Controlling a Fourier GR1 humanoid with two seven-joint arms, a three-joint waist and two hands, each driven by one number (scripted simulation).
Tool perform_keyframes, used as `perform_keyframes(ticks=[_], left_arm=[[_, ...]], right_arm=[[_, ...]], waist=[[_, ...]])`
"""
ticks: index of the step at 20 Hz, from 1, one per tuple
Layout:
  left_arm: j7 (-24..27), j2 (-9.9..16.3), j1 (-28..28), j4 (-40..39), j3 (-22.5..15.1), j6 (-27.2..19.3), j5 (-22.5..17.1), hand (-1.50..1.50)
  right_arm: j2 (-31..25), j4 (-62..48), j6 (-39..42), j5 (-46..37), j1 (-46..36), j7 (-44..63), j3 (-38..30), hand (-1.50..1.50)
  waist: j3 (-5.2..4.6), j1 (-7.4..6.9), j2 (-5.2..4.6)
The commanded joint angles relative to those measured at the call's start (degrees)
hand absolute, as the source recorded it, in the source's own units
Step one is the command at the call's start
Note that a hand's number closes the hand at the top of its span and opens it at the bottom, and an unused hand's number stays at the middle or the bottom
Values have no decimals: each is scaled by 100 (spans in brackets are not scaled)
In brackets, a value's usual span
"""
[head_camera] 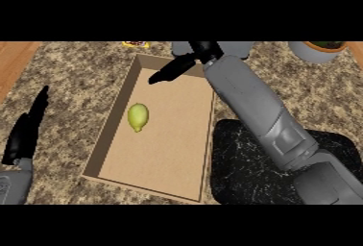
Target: Pick the lemon from the tray and place it in the cardboard box
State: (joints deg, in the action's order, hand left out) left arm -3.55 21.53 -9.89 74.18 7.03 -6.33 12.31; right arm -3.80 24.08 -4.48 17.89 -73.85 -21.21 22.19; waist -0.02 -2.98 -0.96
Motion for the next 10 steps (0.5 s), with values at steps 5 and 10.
perform_keyframes(ticks=[5, 10], left_arm=[[65, -53, 92, 40, 2, -14, 45, 0], [-5, 85, 265, 296, 132, 150, -86, 0]], right_arm=[[-1118, -994, 1026, 114, -24, -680, -599, -150], [-1798, -1316, 1756, -49, 30, -1082, -630, -150]], waist=[[5, 8, -23], [9, -39, -22]])
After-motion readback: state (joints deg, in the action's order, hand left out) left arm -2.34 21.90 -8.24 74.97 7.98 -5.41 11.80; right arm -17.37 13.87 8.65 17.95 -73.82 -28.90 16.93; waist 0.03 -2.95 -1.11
